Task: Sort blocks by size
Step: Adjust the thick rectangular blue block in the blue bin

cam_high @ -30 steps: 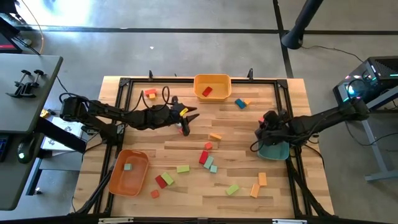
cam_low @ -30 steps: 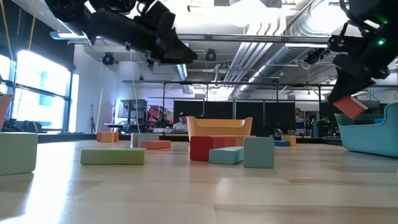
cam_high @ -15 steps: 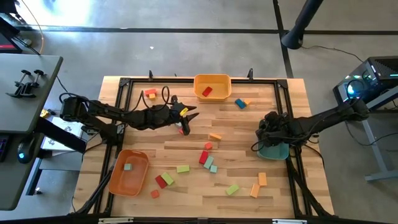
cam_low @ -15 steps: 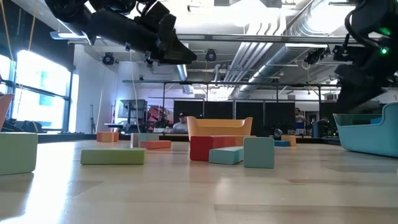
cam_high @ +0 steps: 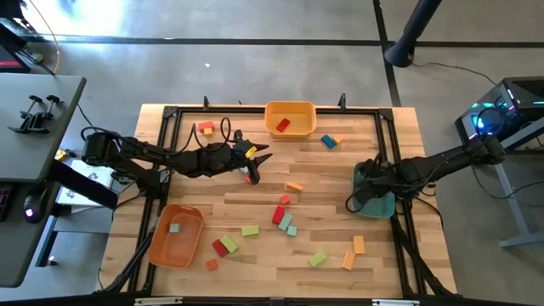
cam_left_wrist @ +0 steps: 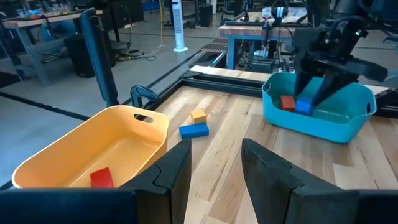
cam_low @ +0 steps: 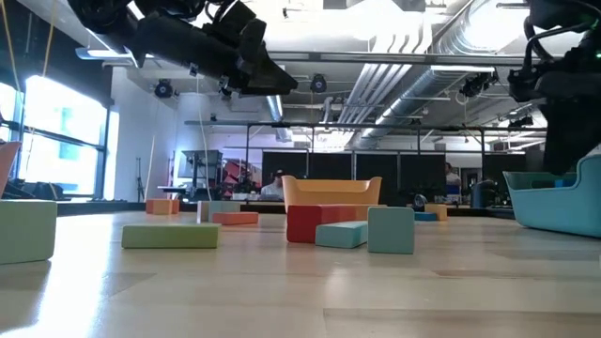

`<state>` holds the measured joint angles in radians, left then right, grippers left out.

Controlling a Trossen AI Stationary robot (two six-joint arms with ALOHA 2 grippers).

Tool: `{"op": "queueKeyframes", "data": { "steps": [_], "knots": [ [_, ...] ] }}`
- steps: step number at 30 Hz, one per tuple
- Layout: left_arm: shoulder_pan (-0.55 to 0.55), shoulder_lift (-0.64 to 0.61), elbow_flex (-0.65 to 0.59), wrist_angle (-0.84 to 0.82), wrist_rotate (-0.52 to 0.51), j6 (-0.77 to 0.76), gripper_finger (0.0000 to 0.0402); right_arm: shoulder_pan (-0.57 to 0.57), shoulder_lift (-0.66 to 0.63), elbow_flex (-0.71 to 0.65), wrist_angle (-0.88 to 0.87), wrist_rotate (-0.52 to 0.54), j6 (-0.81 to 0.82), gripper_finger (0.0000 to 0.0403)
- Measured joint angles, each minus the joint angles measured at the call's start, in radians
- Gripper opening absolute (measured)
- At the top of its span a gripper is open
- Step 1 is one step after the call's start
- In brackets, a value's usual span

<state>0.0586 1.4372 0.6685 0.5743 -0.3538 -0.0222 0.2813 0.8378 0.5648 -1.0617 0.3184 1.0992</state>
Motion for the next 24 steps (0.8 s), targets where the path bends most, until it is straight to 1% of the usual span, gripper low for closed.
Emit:
{"op": "queueKeyframes", "data": {
  "steps": [4,6,9,14,16,19,24],
  "knots": [
    [0.0,0.0,0.0,0.0,0.0,0.023,0.0126,0.0,0.0,0.0,0.0,0.048,-0.008,0.0219],
    [0.0,0.0,0.0,0.0,0.0,0.024,0.0126,0.0,0.0,0.0,0.0,0.048,-0.008,0.0217],
    [0.0,0.0,0.0,0.0,0.001,0.025,0.0126,0.0,0.0,-0.002,0.006,0.025,-0.024,0.0216],
    [0.0,0.0,0.0,0.0,0.001,0.026,0.0126,-0.001,0.002,-0.051,0.048,-0.087,-0.071,0.0215],
    [0.0,0.0,0.0,0.0,0.002,0.026,0.0126,0.0,0.016,-0.059,0.049,-0.088,-0.079,0.0215],
    [0.0,0.0,0.0,0.0,0.002,0.026,0.0126,0.0,0.041,-0.059,0.05,-0.064,-0.073,0.0215],
    [0.0,0.0,0.0,-0.001,0.002,0.026,0.0126,0.0,0.077,-0.059,0.05,-0.082,-0.081,0.0212]
  ]
}}
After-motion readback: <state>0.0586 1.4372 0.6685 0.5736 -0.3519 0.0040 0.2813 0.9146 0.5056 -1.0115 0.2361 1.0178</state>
